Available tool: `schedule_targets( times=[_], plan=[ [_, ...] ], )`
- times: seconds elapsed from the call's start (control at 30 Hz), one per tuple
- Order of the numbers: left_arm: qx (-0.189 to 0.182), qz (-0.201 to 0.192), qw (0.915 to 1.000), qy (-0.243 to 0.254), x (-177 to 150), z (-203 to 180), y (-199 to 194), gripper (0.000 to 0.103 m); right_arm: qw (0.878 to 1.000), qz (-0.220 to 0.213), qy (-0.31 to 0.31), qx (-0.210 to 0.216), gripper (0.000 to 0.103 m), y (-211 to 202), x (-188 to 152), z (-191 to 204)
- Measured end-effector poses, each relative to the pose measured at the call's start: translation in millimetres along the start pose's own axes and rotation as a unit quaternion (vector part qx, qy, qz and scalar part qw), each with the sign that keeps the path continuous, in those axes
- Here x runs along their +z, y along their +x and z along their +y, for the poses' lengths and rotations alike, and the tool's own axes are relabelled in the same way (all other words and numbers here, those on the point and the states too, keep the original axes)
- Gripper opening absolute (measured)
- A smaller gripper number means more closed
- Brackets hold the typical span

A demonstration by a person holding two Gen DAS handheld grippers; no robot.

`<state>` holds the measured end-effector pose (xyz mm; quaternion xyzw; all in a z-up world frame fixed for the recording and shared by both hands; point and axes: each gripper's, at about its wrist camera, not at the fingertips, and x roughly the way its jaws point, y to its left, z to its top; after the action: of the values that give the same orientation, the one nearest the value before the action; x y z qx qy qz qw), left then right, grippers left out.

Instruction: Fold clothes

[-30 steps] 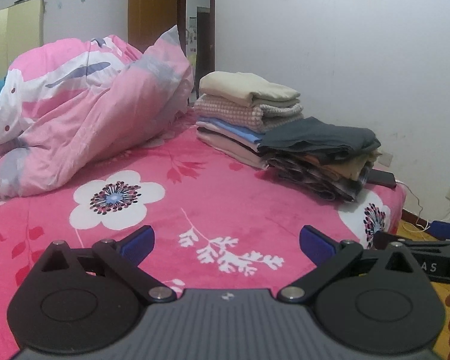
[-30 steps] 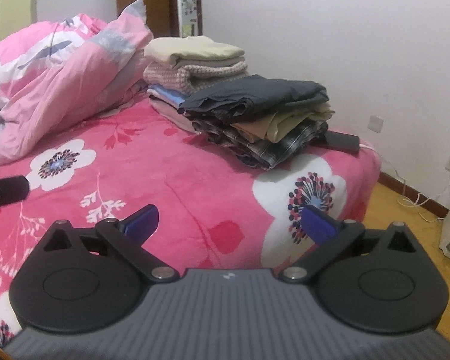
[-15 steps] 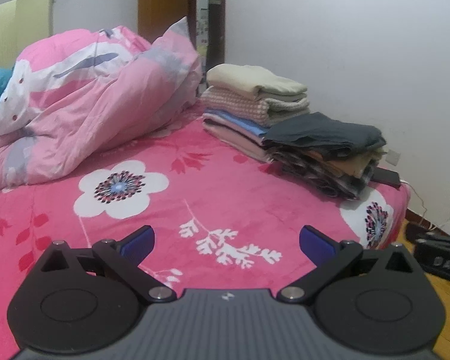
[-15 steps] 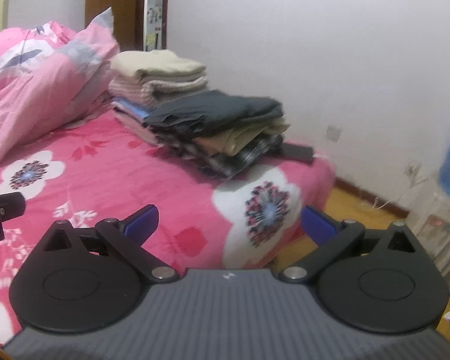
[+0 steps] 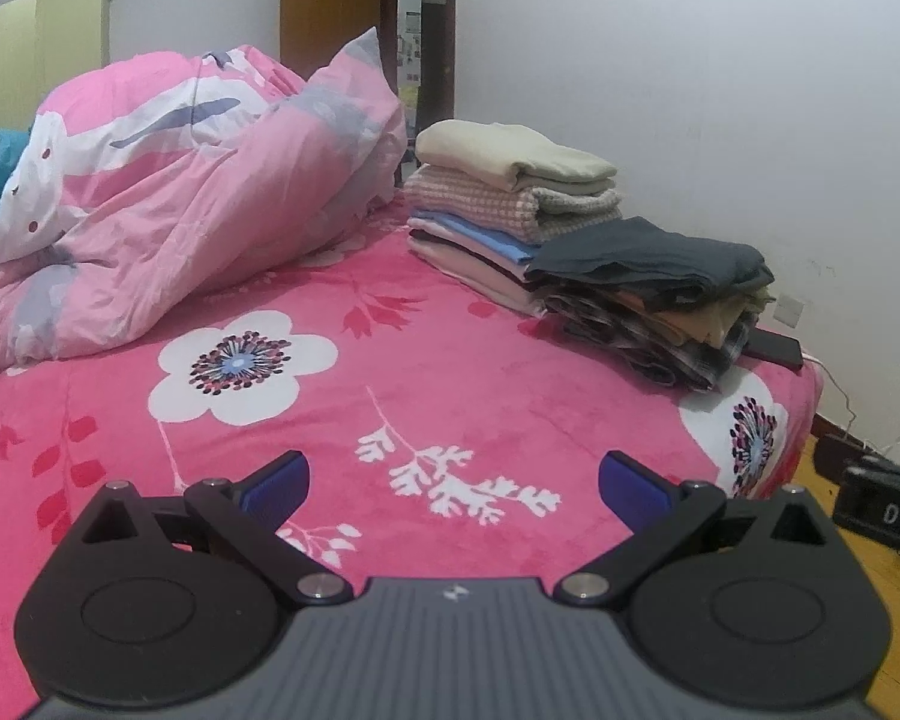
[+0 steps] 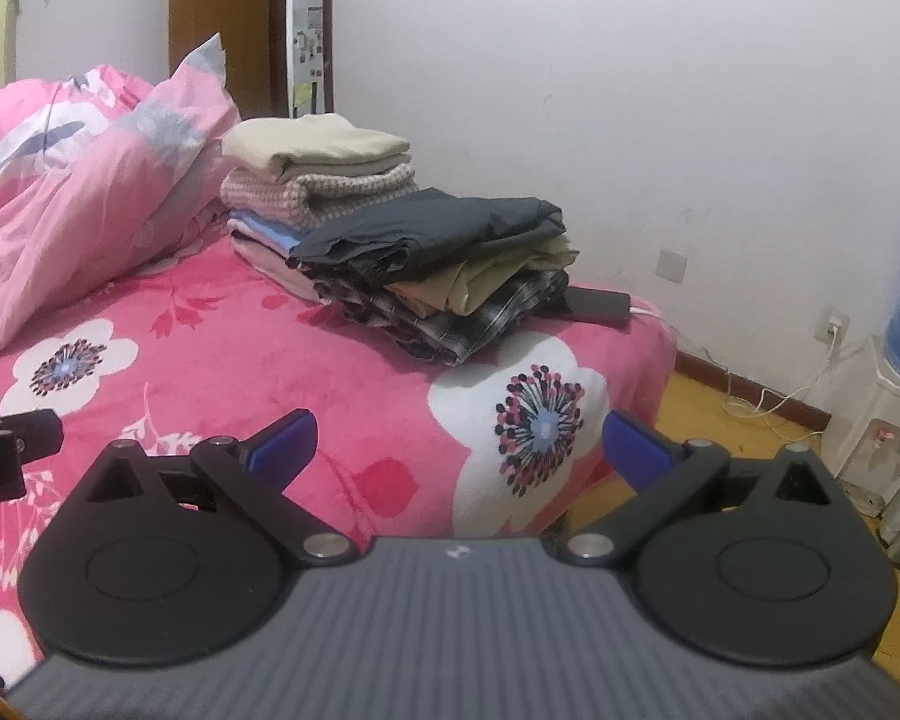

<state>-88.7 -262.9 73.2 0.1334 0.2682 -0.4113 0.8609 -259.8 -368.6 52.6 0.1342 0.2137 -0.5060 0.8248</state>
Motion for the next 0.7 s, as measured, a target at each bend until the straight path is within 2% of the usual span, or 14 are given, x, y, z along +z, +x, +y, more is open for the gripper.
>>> schedule_targets(
  times=[0.5,0.7],
  plan=[
    [0.0,0.002,1.0,0.002,-3.4,0.8,3.3,0.103,0.999,0.024,-0.03,-0.013,0.102,12.8,-9.6,12.9],
    [0.0,0.004,1.0,0.006,-5.1,0.1,4.1,0.103,0.999,0.024,-0.037,-0.006,0.102,11.5,-10.5,19.7]
  ],
)
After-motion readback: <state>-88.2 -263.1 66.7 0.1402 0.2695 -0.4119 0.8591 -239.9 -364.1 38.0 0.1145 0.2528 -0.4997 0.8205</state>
